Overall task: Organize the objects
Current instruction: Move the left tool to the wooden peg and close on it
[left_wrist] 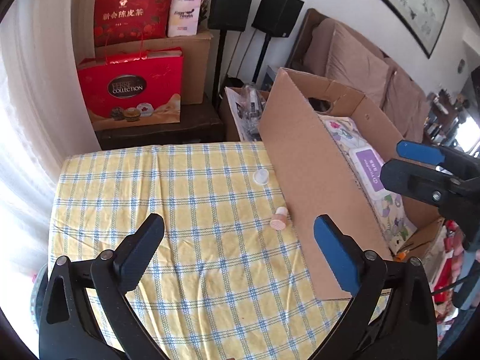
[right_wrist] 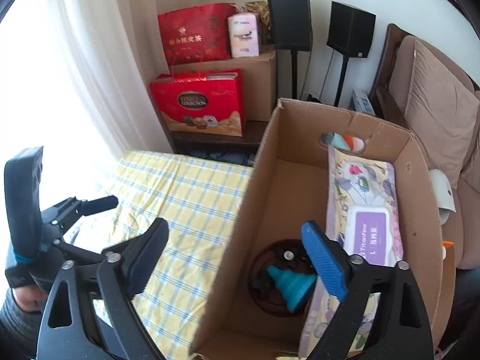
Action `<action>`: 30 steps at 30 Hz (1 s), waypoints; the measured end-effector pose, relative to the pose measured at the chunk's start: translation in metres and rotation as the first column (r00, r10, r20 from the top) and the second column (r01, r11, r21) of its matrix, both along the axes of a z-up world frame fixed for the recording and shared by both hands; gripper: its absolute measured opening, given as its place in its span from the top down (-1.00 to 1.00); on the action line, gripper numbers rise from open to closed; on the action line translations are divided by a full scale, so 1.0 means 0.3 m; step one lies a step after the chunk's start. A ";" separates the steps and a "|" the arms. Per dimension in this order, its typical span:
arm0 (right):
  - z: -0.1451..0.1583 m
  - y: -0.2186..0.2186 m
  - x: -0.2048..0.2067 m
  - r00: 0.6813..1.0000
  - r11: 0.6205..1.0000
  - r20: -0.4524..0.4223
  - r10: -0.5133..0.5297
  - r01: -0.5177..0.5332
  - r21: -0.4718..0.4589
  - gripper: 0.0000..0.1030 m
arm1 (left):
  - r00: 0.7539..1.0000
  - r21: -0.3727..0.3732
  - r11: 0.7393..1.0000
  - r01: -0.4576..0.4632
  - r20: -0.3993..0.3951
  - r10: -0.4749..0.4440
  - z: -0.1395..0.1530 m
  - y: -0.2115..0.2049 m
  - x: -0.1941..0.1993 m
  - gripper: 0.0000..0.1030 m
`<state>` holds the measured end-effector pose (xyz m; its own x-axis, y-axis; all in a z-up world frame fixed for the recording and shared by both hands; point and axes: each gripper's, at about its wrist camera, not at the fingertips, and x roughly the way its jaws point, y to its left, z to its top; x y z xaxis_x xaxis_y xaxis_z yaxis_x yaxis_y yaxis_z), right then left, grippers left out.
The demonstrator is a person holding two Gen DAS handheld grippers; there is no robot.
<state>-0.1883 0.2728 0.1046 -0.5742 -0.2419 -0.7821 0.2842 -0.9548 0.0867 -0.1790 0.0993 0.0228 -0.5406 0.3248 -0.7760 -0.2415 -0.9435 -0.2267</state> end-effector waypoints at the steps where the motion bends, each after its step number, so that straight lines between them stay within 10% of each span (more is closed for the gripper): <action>1: 0.000 -0.010 0.001 1.000 1.000 -0.009 0.002 -0.002 -0.002 -0.99 | 1.000 -0.002 1.000 -0.003 -0.003 0.003 0.002 -0.001 0.000 -0.97; 16: 0.038 -0.072 -0.042 0.998 0.999 -0.055 -0.001 -0.001 -0.033 -0.99 | 0.998 0.029 0.998 0.057 -0.001 -0.057 -0.141 0.075 -0.060 -0.96; 30: 0.040 -0.001 -0.110 0.999 0.999 -0.033 -0.035 0.035 -0.012 -0.99 | 0.959 0.018 0.959 0.284 0.002 -0.284 -0.324 0.241 -0.107 -0.06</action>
<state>-0.2213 0.2726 0.1167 -0.6083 -0.2297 -0.7597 0.2534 -0.9633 0.0883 -0.2111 0.1715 -0.0743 -0.4209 0.4781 -0.7709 -0.4976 -0.8322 -0.2445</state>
